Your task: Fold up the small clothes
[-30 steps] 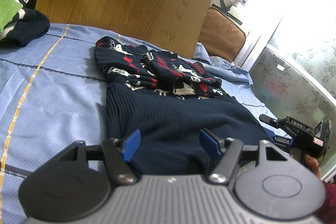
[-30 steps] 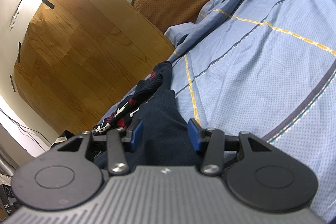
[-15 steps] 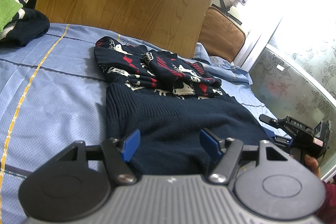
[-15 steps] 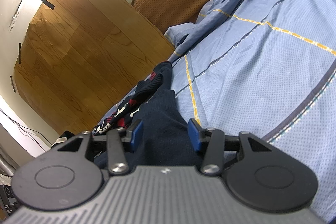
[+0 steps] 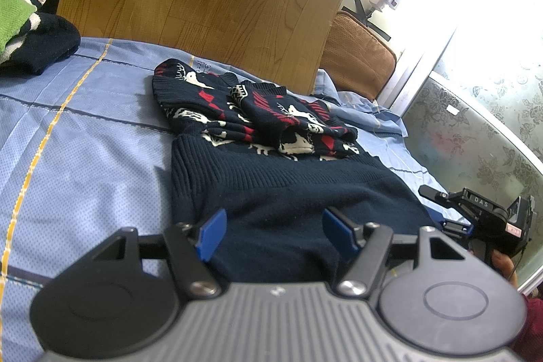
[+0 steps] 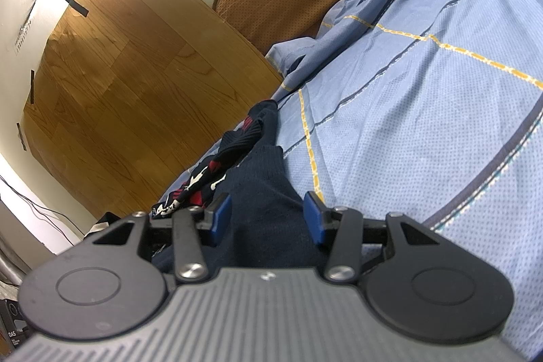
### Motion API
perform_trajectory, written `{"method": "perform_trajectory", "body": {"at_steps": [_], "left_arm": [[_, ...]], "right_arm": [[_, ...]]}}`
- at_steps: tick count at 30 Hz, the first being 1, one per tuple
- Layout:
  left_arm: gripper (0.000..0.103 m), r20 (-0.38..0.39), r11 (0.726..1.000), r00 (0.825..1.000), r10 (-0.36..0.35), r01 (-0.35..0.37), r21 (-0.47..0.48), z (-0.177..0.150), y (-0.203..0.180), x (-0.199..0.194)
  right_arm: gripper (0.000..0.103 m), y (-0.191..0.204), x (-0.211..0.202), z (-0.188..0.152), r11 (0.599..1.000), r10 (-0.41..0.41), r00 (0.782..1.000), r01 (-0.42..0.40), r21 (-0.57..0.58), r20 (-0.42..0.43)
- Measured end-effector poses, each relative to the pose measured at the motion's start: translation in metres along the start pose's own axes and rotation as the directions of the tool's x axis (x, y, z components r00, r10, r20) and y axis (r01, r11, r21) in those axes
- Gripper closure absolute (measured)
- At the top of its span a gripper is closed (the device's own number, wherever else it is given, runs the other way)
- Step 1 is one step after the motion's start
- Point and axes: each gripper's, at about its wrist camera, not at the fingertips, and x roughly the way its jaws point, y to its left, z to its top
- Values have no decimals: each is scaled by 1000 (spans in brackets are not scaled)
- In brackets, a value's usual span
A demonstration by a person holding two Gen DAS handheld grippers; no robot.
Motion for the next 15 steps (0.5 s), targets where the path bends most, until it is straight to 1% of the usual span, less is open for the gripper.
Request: {"method": "perform_trajectory", "body": {"at_steps": [15], "left_arm": [[38, -1, 1000, 1000, -2, 2, 0, 0, 0, 0]], "right_arm": [[53, 0, 0, 0, 1000, 0, 1000, 0, 1, 0]]}}
